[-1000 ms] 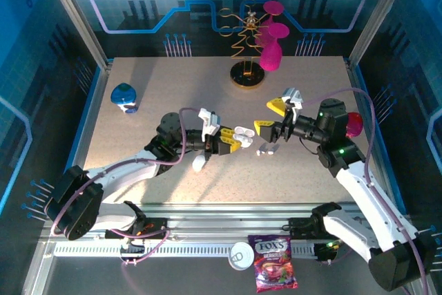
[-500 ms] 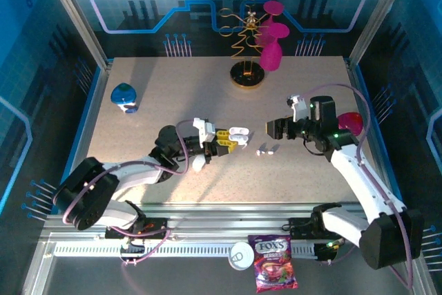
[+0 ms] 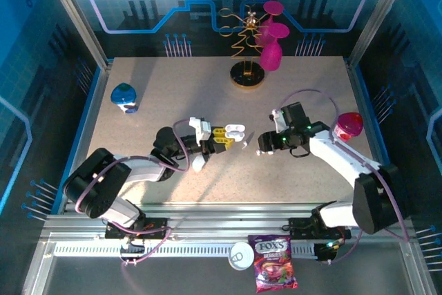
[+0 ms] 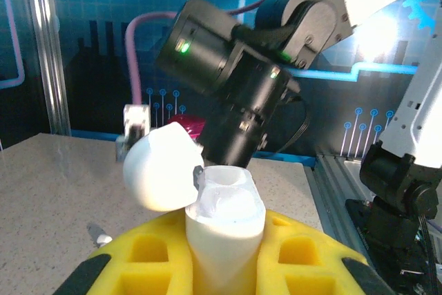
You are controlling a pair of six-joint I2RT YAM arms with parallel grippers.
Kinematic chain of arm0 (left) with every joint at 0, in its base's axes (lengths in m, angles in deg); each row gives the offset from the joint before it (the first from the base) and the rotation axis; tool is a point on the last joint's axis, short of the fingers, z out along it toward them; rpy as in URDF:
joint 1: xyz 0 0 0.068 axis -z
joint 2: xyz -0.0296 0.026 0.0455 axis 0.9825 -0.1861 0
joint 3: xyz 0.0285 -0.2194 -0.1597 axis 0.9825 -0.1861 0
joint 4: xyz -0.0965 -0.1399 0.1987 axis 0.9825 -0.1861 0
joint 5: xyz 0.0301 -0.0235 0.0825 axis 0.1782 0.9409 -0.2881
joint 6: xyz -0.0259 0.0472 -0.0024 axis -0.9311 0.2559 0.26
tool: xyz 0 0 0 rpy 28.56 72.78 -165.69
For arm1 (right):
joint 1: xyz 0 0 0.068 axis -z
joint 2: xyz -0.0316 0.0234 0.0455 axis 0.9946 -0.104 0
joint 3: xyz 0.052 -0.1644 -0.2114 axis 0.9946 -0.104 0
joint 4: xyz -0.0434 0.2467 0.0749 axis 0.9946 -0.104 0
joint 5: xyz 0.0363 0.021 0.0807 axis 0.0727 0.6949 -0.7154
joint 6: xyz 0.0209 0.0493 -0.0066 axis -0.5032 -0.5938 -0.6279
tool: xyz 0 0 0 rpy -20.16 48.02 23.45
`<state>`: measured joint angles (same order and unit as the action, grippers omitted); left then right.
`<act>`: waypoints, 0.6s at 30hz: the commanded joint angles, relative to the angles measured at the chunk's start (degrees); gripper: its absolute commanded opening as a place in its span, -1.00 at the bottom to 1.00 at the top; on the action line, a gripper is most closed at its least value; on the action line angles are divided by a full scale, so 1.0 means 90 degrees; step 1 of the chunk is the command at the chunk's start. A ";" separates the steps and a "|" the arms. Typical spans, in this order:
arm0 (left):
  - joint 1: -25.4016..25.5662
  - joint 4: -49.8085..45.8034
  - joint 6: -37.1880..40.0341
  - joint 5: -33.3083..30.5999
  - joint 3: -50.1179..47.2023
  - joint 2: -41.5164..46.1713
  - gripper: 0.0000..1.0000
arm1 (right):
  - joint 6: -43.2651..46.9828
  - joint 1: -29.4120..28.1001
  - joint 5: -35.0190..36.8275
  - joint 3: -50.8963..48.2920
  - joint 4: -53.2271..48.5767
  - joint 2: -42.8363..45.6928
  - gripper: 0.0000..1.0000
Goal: Insert the wireless bluetooth earbuds into the charging case
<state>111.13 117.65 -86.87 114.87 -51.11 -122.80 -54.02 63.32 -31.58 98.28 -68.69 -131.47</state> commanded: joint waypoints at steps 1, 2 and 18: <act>-0.0037 0.0400 0.0209 0.0218 -0.0112 0.0354 -0.84 | -0.0194 -0.0214 0.0063 0.0489 -0.0042 -0.0535 0.45; -0.0037 0.0393 0.0248 0.0223 -0.0132 0.0397 -0.84 | -0.0183 -0.0237 -0.0042 0.0620 -0.0118 -0.0751 0.42; -0.0044 0.0108 0.0645 0.0341 -0.0137 0.0390 -0.89 | 0.0221 -0.0940 0.0508 0.1832 -0.0837 -0.2816 0.37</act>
<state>111.09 117.95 -83.72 116.75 -52.09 -119.87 -53.41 56.00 -28.17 113.71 -73.30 -155.27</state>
